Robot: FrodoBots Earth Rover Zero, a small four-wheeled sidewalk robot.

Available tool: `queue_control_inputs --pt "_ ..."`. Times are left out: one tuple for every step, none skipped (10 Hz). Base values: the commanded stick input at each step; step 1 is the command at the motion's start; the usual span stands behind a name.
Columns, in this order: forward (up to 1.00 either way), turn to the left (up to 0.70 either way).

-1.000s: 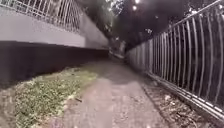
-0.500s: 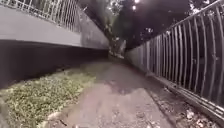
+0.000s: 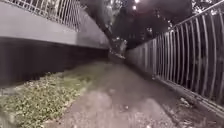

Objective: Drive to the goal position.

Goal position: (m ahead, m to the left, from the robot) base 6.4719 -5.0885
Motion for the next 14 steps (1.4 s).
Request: queue_control_inputs --pt "1.00 0.00" --pt "1.00 0.00" --pt "1.00 0.00" --pt "1.00 0.00" --pt "1.00 0.00" --pt "1.00 0.00" --pt "1.00 0.00" --pt "1.00 0.00" --pt "1.00 0.00" --pt "1.00 -0.01" --pt "1.00 -0.20" --pt "1.00 -0.39" --pt "1.00 -0.40" --pt "1.00 -0.40"
